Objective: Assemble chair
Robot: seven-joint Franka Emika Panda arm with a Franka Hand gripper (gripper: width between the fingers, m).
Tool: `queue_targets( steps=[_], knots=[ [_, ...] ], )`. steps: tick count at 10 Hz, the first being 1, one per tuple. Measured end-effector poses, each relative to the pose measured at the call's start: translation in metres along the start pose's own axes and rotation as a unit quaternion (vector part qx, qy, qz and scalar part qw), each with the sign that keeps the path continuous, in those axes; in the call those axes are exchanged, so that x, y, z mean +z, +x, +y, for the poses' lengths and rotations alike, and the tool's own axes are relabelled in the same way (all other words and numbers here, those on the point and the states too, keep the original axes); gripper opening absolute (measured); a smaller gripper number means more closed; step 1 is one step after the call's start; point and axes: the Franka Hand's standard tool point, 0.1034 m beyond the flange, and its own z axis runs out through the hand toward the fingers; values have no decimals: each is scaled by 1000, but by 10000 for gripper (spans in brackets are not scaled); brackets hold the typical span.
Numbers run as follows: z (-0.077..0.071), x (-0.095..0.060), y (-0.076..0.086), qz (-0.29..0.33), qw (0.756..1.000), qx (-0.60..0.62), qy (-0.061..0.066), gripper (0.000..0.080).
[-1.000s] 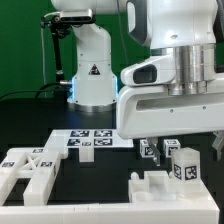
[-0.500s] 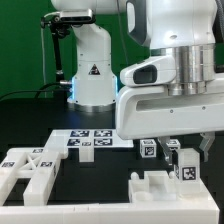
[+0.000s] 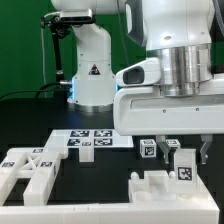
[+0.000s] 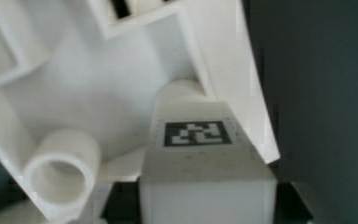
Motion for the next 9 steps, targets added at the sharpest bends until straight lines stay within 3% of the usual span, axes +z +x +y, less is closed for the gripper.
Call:
queue_targets(
  steps=[2, 5, 6, 7, 8, 9],
  knots=[
    [1, 0, 1, -5, 994, 108, 5, 287],
    [0, 0, -1, -7, 976, 219, -2, 287],
    [-1, 0, -2, -10, 966, 257, 1, 369],
    [-2, 0, -3, -10, 970, 243, 1, 369],
    [-1, 0, -3, -10, 975, 222, 1, 574],
    [0, 0, -2, -11, 985, 171, 0, 627]
  ],
)
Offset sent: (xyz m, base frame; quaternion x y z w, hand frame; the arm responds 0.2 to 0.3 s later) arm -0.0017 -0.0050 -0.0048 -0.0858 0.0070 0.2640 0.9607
